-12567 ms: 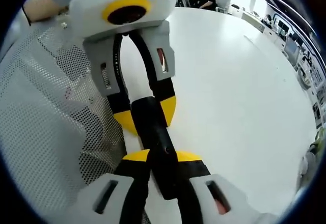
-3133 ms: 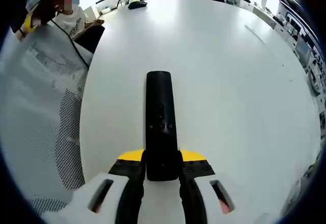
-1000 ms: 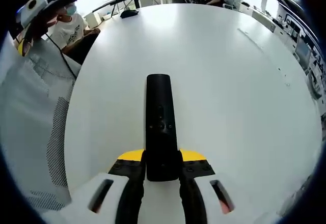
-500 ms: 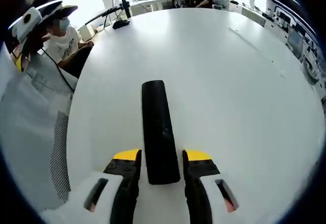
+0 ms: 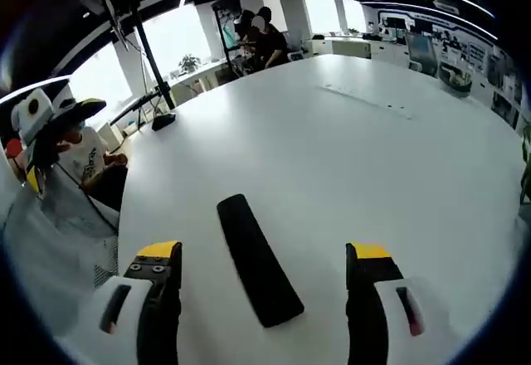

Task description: Press the specified remote control buttons in sequence, fully releasing each button before pressing the next.

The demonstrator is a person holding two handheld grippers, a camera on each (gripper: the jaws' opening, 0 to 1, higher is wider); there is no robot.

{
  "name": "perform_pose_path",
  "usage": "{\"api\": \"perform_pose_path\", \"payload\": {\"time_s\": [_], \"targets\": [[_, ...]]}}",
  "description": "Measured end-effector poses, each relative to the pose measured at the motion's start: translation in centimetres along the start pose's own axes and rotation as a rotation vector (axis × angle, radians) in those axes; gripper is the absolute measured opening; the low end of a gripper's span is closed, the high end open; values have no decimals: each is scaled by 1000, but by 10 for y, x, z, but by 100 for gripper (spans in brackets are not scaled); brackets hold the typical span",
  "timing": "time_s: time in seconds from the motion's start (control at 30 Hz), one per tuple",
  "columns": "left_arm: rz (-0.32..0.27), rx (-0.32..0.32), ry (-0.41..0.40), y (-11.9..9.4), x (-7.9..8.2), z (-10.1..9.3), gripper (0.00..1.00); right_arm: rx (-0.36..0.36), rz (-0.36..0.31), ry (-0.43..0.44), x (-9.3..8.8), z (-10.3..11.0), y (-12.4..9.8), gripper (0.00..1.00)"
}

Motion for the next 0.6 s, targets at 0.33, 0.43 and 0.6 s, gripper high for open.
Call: {"api": "perform_pose_path", "payload": {"time_s": [0.33, 0.43, 0.6], "targets": [[-7, -2, -3, 0, 1, 0, 100, -93, -175, 6, 21, 16, -20, 100], [-7, -2, -3, 0, 1, 0, 100, -111, -199, 0, 26, 20, -27, 100], [-13, -2, -6, -1, 1, 0, 100, -131, -193, -7, 24, 23, -33, 100]]}}
Point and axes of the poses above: the point that each gripper's makers call its tool centre point, and the gripper's own axes: y roughly forward along the fingers, z roughly to its left, x roughly out of its top, the point moved 7 cm from there along -y, roughly backward along the fingers, and after that the axes turned 8 degrees about -z, right-handed, at the moved point
